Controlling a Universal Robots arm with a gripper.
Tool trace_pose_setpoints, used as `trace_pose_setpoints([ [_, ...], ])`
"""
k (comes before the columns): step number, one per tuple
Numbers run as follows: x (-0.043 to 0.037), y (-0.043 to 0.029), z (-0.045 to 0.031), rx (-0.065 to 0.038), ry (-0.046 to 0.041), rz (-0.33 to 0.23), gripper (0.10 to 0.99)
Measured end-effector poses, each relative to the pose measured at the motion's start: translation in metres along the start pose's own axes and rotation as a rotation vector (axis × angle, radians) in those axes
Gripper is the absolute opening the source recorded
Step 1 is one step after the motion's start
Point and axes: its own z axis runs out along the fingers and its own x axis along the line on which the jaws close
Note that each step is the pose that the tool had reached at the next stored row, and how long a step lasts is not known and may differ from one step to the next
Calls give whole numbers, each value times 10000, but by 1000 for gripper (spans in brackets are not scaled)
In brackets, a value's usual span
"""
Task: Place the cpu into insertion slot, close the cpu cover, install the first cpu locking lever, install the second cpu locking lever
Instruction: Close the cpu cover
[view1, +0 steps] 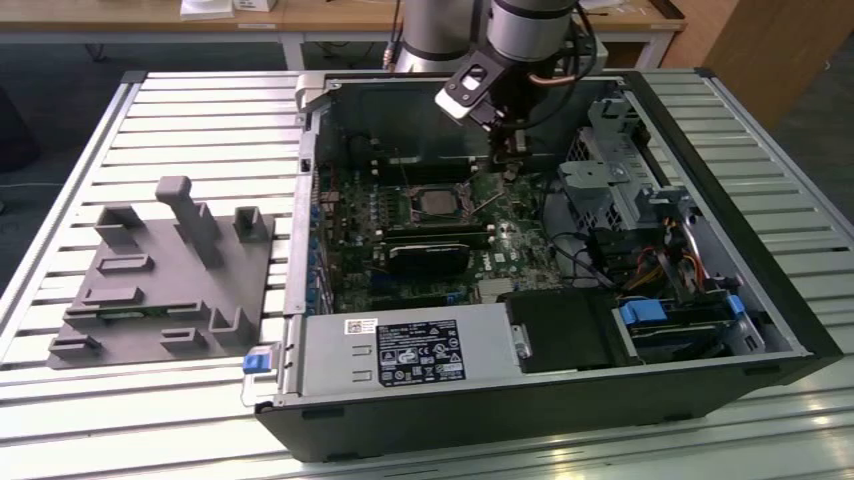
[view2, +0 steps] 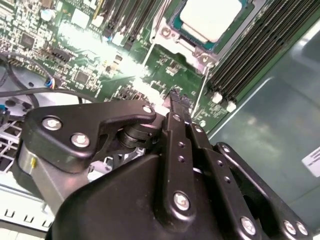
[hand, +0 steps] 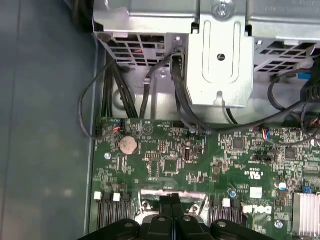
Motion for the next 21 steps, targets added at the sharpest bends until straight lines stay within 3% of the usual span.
trace_pose_setpoints([
  [21,-2,184,21,0,-3,3,106],
])
